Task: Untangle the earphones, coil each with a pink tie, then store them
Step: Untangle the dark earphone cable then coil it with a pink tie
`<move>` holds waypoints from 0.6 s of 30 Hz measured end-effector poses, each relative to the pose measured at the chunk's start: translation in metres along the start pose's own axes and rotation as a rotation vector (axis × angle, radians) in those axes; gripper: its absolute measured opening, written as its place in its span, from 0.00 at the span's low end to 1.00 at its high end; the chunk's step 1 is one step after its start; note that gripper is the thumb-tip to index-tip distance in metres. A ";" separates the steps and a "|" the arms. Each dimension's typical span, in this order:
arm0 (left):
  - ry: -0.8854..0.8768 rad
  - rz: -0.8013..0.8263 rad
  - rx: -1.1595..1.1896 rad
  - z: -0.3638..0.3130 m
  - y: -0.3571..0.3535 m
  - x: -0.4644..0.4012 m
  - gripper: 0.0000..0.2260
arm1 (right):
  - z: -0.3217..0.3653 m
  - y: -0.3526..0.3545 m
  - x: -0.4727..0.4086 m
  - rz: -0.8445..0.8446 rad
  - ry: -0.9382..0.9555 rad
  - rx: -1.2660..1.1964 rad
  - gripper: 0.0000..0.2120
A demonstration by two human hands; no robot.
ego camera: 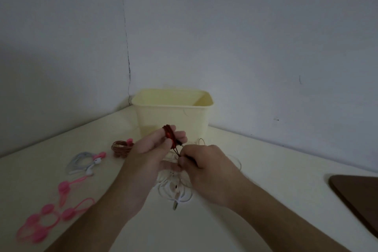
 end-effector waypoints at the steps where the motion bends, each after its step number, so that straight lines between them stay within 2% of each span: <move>1: 0.008 -0.012 -0.087 0.003 0.000 0.000 0.14 | 0.000 0.002 0.000 -0.012 0.003 0.025 0.12; 4: 0.015 0.020 -0.327 0.010 -0.001 -0.001 0.13 | -0.001 0.009 0.002 -0.103 0.032 0.034 0.10; 6: 0.056 0.083 -0.386 0.012 -0.004 0.000 0.14 | -0.002 0.014 0.001 -0.157 0.078 0.023 0.09; 11: 0.195 0.202 -0.128 0.013 -0.005 0.000 0.19 | -0.004 0.021 0.000 -0.279 0.221 0.098 0.08; 15: 0.205 0.279 0.072 0.008 -0.009 0.002 0.14 | -0.011 0.025 -0.001 -0.265 0.131 -0.130 0.09; 18: 0.184 0.261 0.174 0.003 -0.011 0.004 0.10 | -0.014 0.023 -0.003 -0.227 0.072 -0.264 0.09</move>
Point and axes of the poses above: each hand's wrist, its own x-axis away from the middle knuckle, its own y-axis out of the back of the hand, z = x × y, the point moved 3 cm from there along -x, towards the middle knuckle, and after that the axes turned 11 degrees about z, right-handed, at the moved point
